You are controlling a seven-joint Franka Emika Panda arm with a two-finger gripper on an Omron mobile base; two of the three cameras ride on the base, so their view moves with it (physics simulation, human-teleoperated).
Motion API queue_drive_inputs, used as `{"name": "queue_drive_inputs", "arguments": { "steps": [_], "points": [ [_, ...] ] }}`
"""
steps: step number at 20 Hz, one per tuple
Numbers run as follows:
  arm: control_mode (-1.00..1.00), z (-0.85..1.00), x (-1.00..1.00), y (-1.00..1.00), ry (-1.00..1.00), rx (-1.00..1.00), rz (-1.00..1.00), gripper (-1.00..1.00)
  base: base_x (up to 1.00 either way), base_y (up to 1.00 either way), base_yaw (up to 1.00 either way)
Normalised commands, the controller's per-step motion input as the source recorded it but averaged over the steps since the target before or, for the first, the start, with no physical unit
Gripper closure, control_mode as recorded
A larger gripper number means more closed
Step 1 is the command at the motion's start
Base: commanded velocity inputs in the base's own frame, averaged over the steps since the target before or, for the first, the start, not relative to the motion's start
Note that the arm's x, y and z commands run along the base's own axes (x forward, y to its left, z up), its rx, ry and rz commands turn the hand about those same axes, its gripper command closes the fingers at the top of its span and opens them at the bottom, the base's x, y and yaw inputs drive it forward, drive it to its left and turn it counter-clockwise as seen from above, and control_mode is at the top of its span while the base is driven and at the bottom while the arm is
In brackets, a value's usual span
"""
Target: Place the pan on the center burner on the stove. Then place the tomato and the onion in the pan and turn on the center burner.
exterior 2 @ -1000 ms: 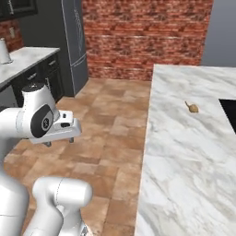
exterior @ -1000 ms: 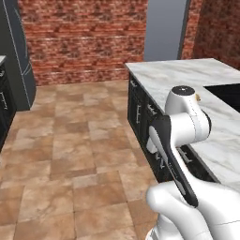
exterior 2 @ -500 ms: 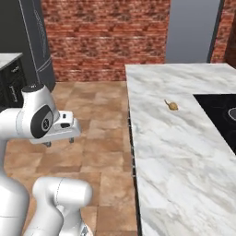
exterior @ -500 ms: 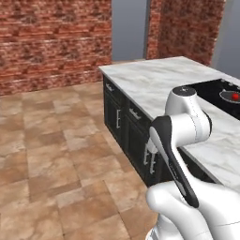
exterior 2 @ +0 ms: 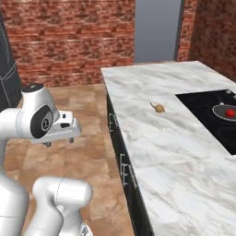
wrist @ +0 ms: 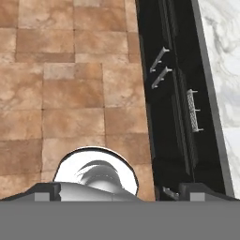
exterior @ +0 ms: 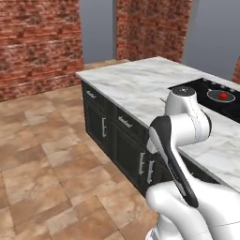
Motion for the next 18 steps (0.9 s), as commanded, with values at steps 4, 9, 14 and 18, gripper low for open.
{"name": "queue_drive_inputs", "arguments": {
  "steps": [4, 9, 14, 18],
  "points": [
    [1.0, 0.0, 0.0, 0.0, 0.0, 0.0, 0.0, -1.0, 0.38, 0.42, -0.35],
    [1.0, 0.0, 0.0, 0.0, 0.0, 0.0, 0.0, -1.0, 0.41, 0.53, -0.35],
    [1.0, 0.0, 0.0, 0.0, 0.0, 0.0, 0.0, -1.0, 0.39, 0.53, -0.35],
    [1.0, 0.0, 0.0, 0.0, 0.0, 0.0, 0.0, -1.0, 0.36, 0.48, -0.35]
  ]
}}
